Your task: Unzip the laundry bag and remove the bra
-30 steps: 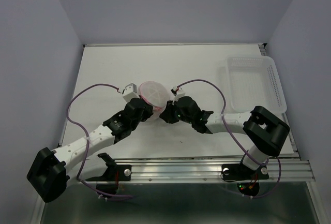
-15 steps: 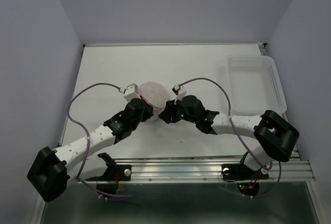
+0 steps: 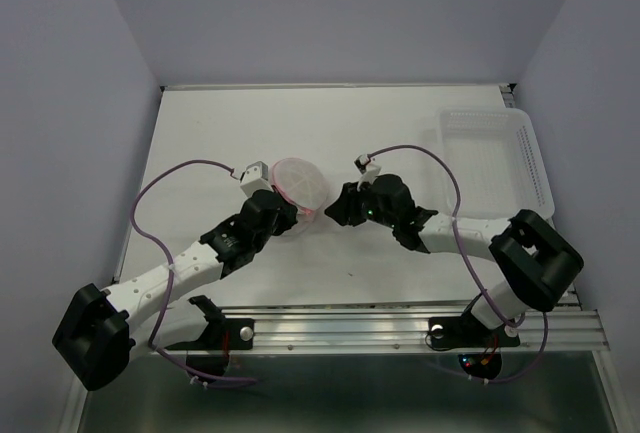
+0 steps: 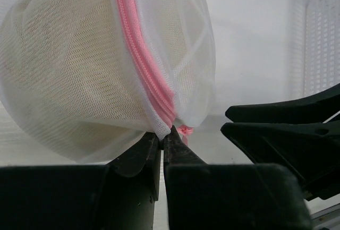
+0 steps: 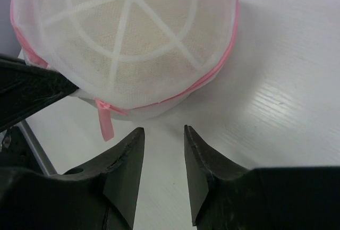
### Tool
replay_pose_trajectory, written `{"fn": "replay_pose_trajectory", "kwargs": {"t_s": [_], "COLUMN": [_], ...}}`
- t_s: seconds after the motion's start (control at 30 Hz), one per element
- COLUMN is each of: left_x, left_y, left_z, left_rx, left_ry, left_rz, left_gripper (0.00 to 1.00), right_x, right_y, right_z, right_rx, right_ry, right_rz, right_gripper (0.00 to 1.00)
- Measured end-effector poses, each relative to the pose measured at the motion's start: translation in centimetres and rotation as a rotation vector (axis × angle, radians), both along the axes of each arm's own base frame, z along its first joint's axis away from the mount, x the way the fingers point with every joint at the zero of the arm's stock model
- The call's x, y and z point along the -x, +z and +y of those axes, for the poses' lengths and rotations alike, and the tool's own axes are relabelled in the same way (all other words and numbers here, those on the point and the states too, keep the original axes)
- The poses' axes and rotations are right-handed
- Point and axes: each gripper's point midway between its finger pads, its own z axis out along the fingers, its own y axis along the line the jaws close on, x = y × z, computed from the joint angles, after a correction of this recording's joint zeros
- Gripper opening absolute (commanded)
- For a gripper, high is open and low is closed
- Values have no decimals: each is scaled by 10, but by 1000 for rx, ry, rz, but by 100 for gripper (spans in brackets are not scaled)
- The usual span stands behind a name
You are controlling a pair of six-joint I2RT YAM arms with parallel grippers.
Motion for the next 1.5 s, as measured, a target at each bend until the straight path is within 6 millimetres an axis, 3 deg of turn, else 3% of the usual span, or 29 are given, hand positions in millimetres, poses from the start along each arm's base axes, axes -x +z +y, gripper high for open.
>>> {"fn": "replay_pose_trajectory", "kwargs": {"t_s": [0.33, 0.87, 1.5], "left_x": [1, 1, 4], "left_y": [0, 0, -2], "left_z": [-1, -2, -3], "left_rx": [5, 9, 21], "left_ry": [-7, -16, -25], "left_rz": [4, 9, 5], "left_gripper": [0, 0, 0], "right_x": [13, 21, 16], "right_y": [-14, -22, -7], "right_z": [23, 38, 51], "right_rx": [-74, -126, -166], "right_ry": [137, 224, 254], "right_rz": [16, 31, -1], "right_gripper": [41, 43, 43]}}
